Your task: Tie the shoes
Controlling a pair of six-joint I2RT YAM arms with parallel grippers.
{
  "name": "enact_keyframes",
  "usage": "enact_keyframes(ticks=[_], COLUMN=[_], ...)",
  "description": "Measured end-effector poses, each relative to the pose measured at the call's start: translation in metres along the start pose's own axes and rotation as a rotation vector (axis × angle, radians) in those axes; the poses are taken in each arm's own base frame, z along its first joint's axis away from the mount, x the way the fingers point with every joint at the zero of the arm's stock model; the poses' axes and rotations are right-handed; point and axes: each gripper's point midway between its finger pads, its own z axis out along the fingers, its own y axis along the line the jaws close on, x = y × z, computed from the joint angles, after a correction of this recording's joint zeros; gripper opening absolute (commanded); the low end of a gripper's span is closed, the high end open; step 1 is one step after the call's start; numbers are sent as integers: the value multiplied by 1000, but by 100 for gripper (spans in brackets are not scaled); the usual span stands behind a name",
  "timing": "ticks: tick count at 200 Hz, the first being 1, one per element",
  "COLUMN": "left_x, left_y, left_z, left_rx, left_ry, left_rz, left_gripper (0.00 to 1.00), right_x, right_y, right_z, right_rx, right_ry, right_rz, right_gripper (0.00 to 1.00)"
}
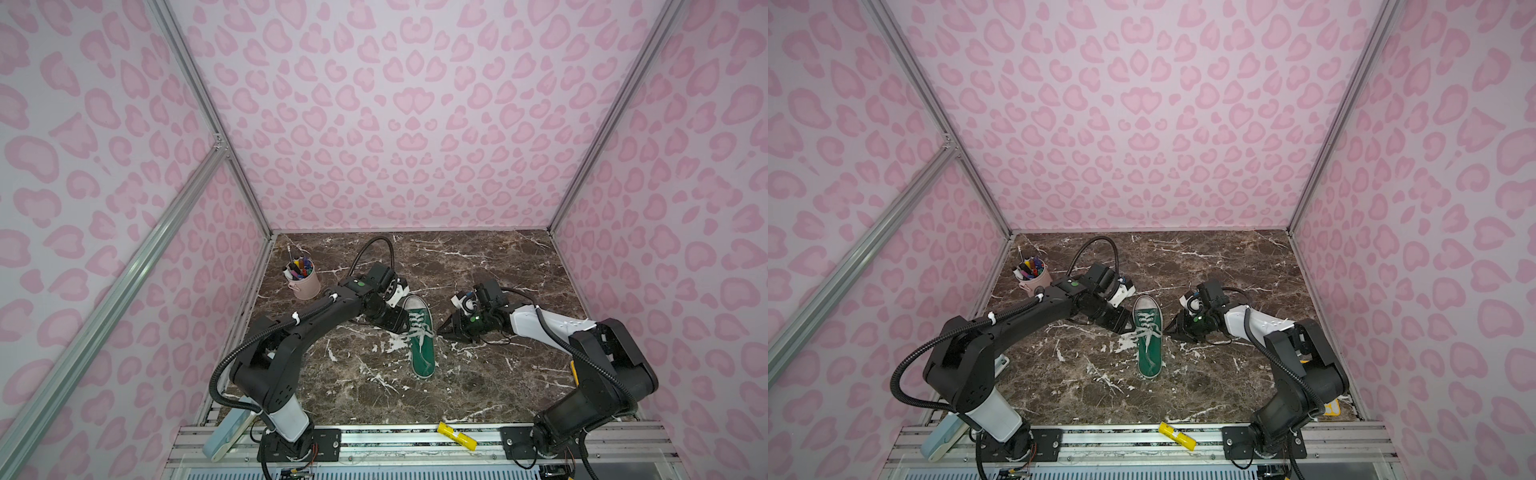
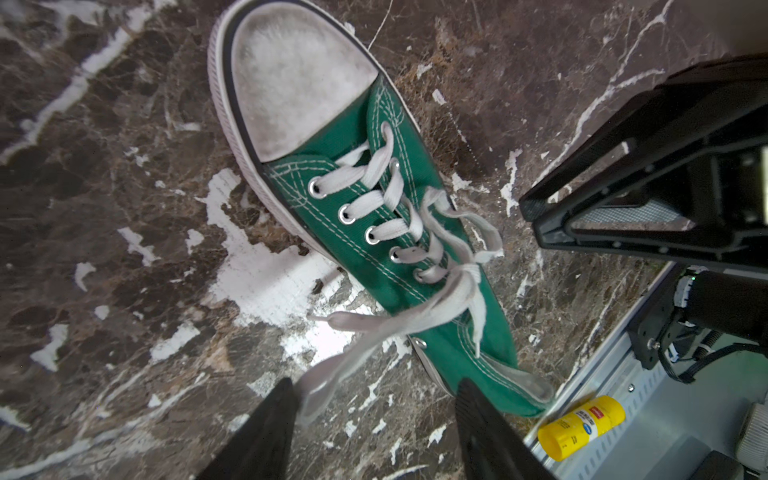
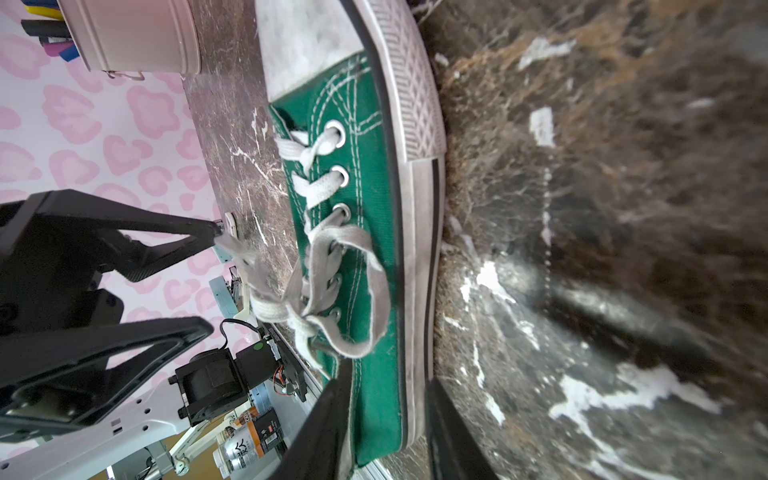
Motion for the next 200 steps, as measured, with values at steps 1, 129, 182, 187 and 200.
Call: enact_keyframes(ticks=[1, 129, 182, 187, 200], left_x=[0, -4, -9, -9, -7], left_y=[0, -3, -2, -2, -1], left_z=[0, -7, -8, -8, -5], left_rx=[0, 14, -3, -3, -6], left_ry=[-1, -83, -95, -93, -86], left_rz=[0, -67, -60, -61, -61], left_gripper=[65, 71, 72, 72, 72], right_x=[0, 21, 30, 29, 28], right_y=[0, 30, 38, 38, 38], right_z=[0, 18, 38, 39, 41], right_rx=[0, 29, 17, 16, 11], right_ry=[1, 54, 123, 123, 129], right_rz=[1, -108, -108, -108, -97], right_gripper=[36, 32, 32, 32, 31])
